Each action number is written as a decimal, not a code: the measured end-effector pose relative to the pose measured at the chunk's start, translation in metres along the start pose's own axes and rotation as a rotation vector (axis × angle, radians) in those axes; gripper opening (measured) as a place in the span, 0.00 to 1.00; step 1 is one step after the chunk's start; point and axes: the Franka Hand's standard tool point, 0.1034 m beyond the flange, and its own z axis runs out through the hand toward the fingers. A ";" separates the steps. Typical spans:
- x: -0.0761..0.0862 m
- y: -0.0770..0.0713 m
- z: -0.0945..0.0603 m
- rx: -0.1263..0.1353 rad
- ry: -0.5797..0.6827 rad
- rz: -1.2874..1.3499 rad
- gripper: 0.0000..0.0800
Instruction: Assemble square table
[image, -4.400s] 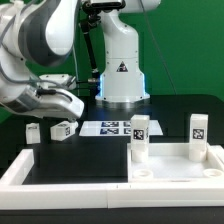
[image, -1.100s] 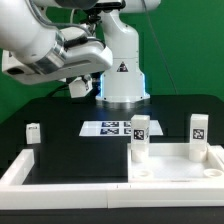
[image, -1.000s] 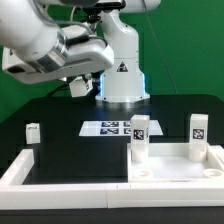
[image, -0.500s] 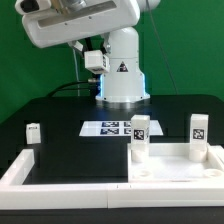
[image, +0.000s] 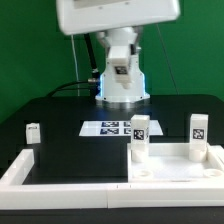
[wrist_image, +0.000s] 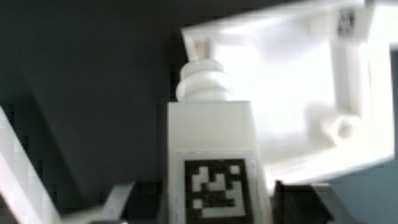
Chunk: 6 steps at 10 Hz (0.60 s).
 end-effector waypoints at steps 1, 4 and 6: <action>0.011 -0.024 0.004 -0.023 0.144 0.059 0.36; 0.011 -0.049 0.006 0.042 0.400 0.078 0.36; 0.006 -0.073 0.011 0.136 0.497 0.117 0.36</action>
Offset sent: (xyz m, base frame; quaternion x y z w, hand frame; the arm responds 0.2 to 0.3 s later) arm 0.0000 0.0000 0.0000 0.0000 0.2571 0.0000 0.9664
